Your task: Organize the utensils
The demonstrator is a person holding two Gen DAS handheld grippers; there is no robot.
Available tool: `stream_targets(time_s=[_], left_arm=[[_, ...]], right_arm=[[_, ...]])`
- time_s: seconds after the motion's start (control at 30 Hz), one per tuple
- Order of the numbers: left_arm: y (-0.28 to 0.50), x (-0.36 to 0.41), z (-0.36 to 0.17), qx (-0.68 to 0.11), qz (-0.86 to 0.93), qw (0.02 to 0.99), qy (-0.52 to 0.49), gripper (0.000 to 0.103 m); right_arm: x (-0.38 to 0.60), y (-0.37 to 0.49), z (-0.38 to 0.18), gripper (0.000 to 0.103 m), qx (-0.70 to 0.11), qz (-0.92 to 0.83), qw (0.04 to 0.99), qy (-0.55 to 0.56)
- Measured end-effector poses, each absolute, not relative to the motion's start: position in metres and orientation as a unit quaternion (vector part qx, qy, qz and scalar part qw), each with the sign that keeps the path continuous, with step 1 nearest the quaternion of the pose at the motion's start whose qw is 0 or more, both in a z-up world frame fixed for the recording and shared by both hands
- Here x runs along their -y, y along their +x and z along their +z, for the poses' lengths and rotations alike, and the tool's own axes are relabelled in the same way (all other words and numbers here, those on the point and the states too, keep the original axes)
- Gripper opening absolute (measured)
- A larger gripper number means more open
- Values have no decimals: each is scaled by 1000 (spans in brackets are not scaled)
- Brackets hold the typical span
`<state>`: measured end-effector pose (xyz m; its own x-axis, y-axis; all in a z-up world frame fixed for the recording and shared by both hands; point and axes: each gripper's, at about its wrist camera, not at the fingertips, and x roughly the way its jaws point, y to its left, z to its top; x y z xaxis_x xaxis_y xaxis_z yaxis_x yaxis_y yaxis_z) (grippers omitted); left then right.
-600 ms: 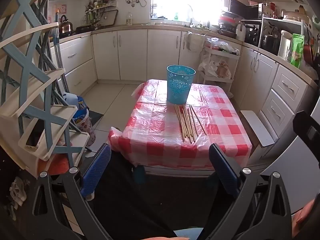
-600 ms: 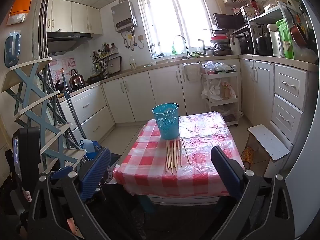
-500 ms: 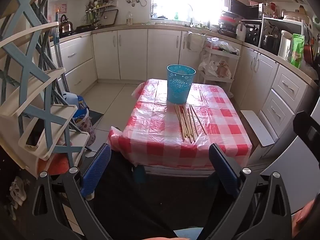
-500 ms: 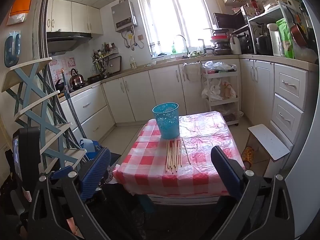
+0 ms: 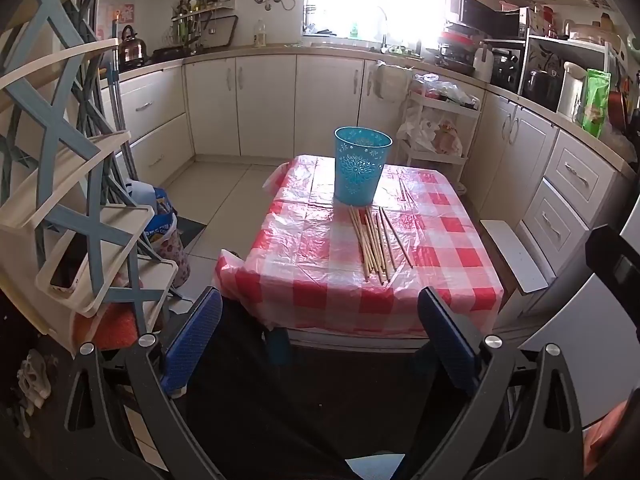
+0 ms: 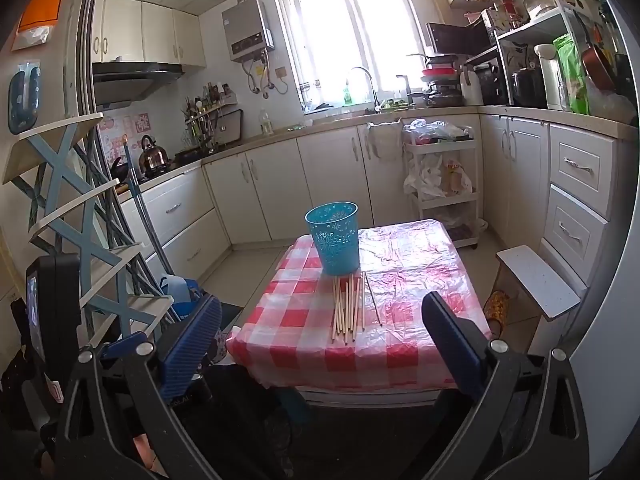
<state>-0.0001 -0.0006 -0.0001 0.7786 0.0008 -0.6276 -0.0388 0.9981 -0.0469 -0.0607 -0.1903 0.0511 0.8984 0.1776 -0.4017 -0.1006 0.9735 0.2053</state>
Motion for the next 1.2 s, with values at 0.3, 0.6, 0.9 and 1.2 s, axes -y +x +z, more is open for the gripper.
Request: stream_targets(time_s=[0.3,0.6,0.9,1.2], left_arm=[[-5,-2,-7,-337,6,940,-40,94],[-10,-3,-5,-335,2,941,-51,94],[-9,-5,-4,-333,1,941,-53,94],[-9,-5,-4,-334,0,941,-53,94]], right_arm=[[191,-62,52,96,-215,72,970,90],[190,-62,53,96,-215,72,970,91],[188,-64,51,96,-216,72,970,90],[186,-62,53,96,-216,72,970,89]])
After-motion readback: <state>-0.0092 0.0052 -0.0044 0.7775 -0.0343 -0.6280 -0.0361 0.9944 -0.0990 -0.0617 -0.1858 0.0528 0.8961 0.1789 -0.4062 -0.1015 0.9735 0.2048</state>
